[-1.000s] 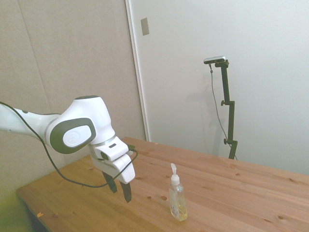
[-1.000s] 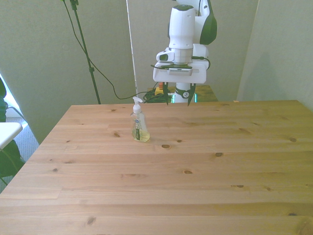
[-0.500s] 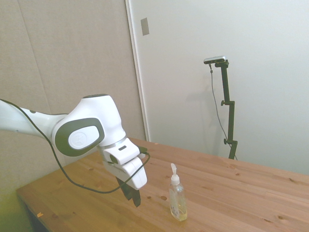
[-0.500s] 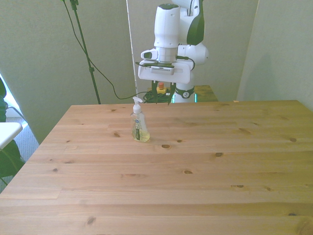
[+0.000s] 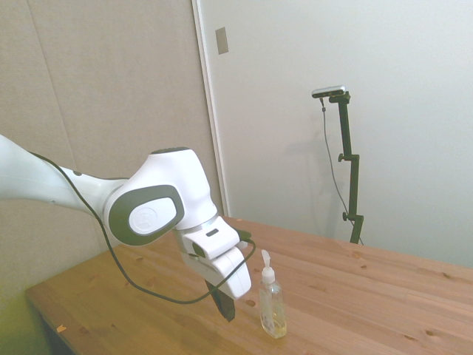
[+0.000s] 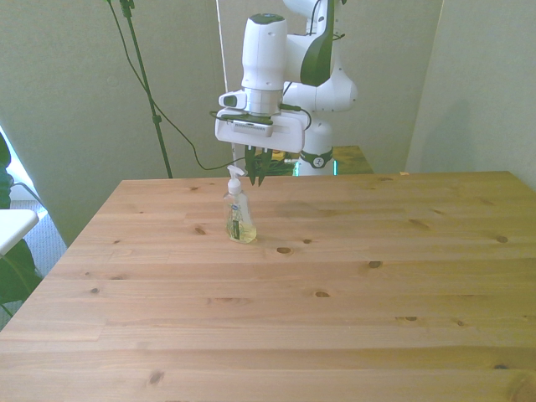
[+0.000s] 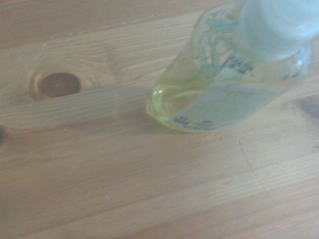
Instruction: Knock down the sanitizer
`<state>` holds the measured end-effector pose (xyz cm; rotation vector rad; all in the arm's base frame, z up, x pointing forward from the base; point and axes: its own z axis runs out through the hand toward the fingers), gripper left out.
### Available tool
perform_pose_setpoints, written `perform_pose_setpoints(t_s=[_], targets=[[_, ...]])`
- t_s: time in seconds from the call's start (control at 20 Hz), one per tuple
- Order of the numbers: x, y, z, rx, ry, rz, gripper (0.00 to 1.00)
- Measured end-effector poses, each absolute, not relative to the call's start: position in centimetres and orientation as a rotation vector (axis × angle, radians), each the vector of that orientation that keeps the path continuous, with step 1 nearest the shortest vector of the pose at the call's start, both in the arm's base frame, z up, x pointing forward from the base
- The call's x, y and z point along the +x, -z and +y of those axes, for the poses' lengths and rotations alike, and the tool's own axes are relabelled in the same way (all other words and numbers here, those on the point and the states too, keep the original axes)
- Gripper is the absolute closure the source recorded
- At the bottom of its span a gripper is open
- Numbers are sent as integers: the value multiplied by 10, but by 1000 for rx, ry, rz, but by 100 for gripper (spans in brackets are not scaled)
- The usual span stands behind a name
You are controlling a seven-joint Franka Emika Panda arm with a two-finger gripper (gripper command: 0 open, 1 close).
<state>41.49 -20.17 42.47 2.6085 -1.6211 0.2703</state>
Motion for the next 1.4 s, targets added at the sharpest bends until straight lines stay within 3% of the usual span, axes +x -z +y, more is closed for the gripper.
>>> perform_pose_setpoints(t_s=[0.35, 1.0, 1.4], targets=[[442, -412, -215, 2590, -292, -1647, 100], [525, -428, -236, 2541, -380, -1742, 100], [542, -431, -276, 2486, -385, -1841, 100]])
